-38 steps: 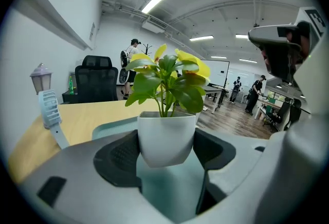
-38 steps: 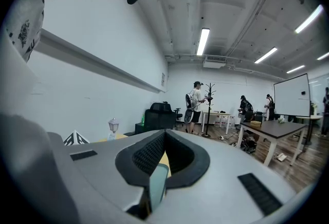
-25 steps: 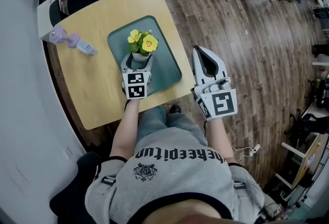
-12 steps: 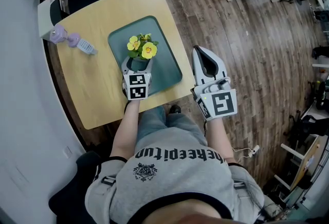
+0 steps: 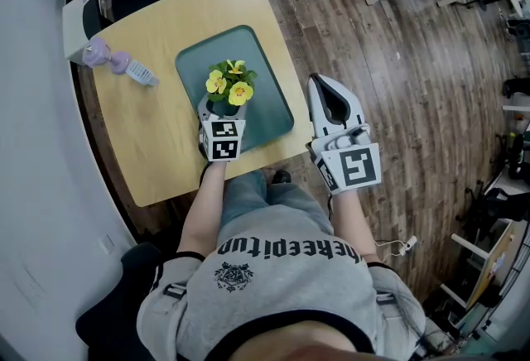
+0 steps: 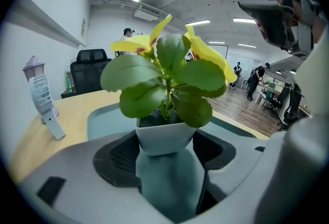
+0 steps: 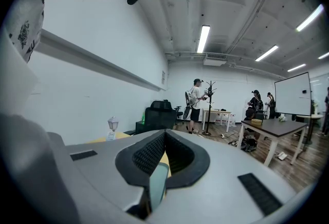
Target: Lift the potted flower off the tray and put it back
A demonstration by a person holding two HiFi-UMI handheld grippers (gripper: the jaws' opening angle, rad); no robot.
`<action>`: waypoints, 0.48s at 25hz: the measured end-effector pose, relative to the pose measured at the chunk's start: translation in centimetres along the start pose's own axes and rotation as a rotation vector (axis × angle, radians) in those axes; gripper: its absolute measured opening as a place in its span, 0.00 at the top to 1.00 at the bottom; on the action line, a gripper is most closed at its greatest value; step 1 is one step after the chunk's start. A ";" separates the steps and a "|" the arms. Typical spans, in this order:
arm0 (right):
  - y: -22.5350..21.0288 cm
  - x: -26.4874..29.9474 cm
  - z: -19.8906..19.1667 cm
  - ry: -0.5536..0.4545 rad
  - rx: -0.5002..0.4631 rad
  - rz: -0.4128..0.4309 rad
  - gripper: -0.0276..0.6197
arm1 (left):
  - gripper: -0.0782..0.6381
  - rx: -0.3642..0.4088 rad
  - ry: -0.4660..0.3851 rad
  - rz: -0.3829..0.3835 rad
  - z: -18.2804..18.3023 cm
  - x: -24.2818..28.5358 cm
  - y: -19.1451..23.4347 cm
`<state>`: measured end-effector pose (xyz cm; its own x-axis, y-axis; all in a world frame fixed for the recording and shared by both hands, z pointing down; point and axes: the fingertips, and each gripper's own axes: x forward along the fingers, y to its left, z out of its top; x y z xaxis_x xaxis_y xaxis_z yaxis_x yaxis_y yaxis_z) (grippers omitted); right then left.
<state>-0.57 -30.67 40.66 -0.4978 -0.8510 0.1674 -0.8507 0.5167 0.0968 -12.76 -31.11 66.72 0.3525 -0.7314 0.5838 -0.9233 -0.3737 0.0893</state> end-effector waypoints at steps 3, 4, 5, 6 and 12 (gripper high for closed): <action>0.0 -0.2 0.2 -0.002 -0.004 0.001 0.95 | 0.43 0.008 0.007 -0.004 -0.1 0.0 -0.2; 0.1 -0.2 0.2 -0.001 -0.006 0.002 0.95 | 0.43 0.007 0.009 -0.008 -0.1 0.0 -0.3; 0.1 -0.3 0.3 -0.001 -0.008 0.002 0.95 | 0.43 0.004 0.010 -0.014 -0.1 -0.1 -0.3; 0.1 -0.4 0.4 -0.002 -0.010 0.004 0.95 | 0.43 0.000 0.011 -0.019 0.0 -0.2 -0.3; 0.7 -1.0 0.9 -0.013 -0.018 0.023 0.95 | 0.42 -0.019 0.022 -0.032 0.1 -1.4 -0.4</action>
<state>-0.78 -29.54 39.72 -0.5192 -0.8402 0.1568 -0.8361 0.5373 0.1105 -12.82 -30.01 65.78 0.3783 -0.7068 0.5978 -0.9145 -0.3856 0.1229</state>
